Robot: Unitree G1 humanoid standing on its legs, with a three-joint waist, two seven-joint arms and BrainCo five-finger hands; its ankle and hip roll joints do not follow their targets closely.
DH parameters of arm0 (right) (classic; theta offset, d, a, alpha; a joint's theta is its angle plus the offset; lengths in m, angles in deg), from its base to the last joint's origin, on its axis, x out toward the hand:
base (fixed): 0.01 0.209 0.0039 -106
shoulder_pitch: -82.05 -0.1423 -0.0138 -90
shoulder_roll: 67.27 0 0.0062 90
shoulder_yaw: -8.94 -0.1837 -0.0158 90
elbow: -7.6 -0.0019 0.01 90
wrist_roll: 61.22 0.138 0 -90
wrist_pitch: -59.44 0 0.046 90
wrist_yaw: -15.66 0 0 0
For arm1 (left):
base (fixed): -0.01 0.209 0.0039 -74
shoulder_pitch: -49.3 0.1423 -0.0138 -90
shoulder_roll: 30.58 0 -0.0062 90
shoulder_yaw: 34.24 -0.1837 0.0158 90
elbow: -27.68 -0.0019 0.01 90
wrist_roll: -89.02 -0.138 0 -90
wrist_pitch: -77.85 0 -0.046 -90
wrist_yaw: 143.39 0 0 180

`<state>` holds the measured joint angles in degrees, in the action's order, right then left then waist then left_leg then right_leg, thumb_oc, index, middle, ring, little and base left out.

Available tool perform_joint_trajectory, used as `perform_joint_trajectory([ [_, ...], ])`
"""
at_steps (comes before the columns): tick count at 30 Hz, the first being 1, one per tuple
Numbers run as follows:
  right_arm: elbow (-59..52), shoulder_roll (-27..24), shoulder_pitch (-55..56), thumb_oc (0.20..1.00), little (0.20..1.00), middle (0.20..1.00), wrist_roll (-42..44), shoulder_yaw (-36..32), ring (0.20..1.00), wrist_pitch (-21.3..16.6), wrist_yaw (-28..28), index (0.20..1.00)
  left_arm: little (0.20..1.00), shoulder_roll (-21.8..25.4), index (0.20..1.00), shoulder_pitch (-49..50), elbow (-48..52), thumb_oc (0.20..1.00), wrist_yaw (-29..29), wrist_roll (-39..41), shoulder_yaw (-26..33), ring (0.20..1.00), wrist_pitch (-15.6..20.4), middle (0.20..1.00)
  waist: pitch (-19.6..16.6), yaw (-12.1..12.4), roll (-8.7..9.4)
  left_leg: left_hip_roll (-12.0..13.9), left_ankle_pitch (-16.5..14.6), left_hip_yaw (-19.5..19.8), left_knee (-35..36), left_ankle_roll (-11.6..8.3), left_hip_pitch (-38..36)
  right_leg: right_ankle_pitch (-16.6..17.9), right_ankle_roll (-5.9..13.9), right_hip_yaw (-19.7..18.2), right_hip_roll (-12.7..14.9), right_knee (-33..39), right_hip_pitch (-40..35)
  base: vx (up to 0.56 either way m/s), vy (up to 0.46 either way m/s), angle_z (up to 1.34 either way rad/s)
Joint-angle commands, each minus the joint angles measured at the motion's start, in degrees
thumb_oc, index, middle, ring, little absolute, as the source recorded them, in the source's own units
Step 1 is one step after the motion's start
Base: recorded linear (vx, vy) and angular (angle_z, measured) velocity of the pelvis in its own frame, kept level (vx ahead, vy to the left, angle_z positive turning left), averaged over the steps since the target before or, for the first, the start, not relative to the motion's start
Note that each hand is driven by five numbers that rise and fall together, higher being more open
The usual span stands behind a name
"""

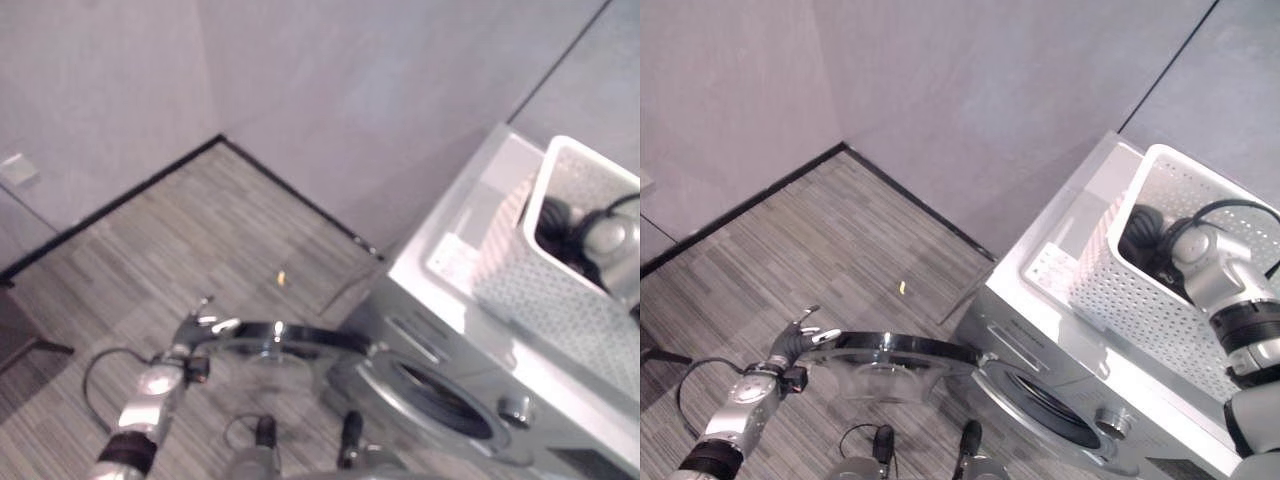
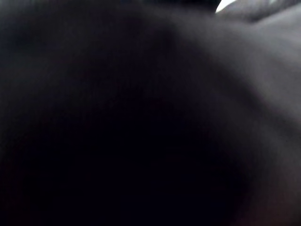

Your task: Grab the laundry basket,head to the washer,open it,put in the laundry and shut it.

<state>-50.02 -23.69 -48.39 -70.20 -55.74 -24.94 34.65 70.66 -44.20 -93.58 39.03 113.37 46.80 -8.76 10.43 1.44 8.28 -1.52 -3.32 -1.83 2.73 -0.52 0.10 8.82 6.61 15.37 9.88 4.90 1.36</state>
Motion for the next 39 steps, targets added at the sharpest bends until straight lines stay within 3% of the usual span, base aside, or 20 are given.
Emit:
perform_joint_trajectory([
  [1,1.3,3.0,-2.3,0.200,0.200,0.200,-1.3,3.1,0.200,0.4,-3.4,0.200,1.000,-12.0,1.000,0.4,-6.3,1.000,2.3,-0.7,-13.0,1.000,-4.8,1.000,1.1,-0.8,-4.83,6.1,-3.4,2.2,-2.0,-0.84,-2.2,-9.5,-1.52,0.3,-2.1,-11.6,6.9,-0.02,0.007,0.05],
  [12,4.9,4.8,-4.7,0.200,0.200,0.200,-5.4,-2.0,0.200,1.1,-8.7,0.200,1.000,-12.3,1.000,1.6,-7.1,1.000,2.5,-1.1,-12.1,1.000,-5.2,1.000,-0.3,-0.9,-4.97,5.7,-3.9,1.7,-1.1,-0.37,-4.0,-9.3,-1.30,-0.3,-2.1,-11.3,5.8,0.00,0.005,0.03],
  [32,6.7,-2.1,-14.7,0.200,0.200,0.200,-3.5,-6.1,0.200,-0.7,-18.2,0.200,1.000,-12.4,1.000,3.2,-11.0,1.000,3.0,-0.6,-10.4,1.000,-4.2,1.000,-4.8,-1.0,-3.63,4.9,-5.7,0.1,-0.8,0.68,-7.9,-9.1,-0.56,-1.5,-1.6,-11.6,3.2,0.01,0.018,-0.04],
  [39,5.0,-5.8,-20.6,0.200,0.200,0.200,-10.3,-5.1,0.200,0.1,-23.8,0.200,1.000,-12.2,1.000,2.8,-11.8,1.000,2.5,-0.8,-9.7,1.000,-3.9,1.000,-6.1,-0.9,-3.24,4.8,-6.1,0.0,-0.8,0.72,-8.5,-9.0,-0.47,-1.5,-1.8,-10.7,2.1,0.00,0.009,-0.03],
])
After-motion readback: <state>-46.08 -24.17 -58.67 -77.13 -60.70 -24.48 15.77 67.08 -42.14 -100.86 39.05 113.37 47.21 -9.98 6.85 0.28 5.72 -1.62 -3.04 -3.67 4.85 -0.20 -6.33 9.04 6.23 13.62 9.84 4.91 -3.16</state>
